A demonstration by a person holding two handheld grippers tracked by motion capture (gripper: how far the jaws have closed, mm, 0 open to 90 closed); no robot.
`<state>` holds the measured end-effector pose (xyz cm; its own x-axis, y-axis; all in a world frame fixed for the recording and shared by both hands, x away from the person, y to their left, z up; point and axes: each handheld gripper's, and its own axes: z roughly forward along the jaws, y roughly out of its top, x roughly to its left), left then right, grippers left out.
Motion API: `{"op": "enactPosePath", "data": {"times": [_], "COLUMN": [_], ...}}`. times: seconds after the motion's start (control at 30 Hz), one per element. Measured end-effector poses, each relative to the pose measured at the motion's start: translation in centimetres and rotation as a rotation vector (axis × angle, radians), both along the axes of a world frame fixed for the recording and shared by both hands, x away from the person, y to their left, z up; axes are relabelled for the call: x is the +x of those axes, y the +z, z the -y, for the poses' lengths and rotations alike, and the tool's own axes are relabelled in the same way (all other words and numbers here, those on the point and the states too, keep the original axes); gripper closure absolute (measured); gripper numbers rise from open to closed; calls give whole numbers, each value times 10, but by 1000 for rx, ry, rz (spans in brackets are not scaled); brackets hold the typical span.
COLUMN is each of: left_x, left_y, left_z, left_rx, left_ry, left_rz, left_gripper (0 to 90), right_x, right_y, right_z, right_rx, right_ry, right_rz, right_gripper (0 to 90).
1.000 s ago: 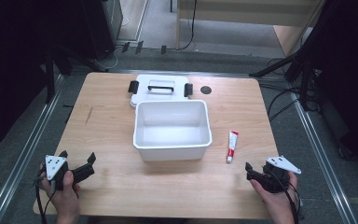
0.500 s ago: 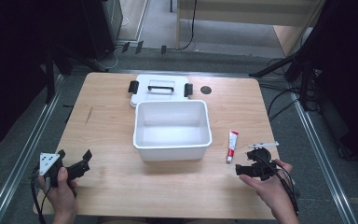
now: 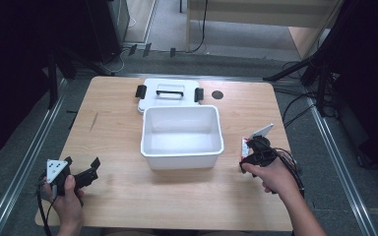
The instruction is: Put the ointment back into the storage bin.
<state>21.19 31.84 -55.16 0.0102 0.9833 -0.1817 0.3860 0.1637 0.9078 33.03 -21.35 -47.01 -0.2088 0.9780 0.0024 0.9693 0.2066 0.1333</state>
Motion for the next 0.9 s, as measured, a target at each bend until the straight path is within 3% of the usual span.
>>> {"op": "enactPosePath", "data": {"times": [0.17,0.27,0.43,0.73,0.9], "left_x": [0,0,0,0,0], "left_y": [0,0,0,0,0], "left_z": [0,-1,-1,-1,0], "left_rx": [0,-12,-18,-15,-9], "left_ry": [-2,-5,-18,-26,-26], "left_rz": [-1,-2,1,2,3], "left_gripper": [0,0,0,0,1], "right_x": [18,34,50,62,65], "right_y": [0,-9,-19,-32,-33], "right_z": [-5,-9,-11,-9,-10], "right_rx": [2,-23,-23,-10,2], "right_ry": [-58,-109,-161,-192,-189], "right_rz": [-12,-61,-113,-186,-180], "right_gripper": [425,510,573,676,698]}}
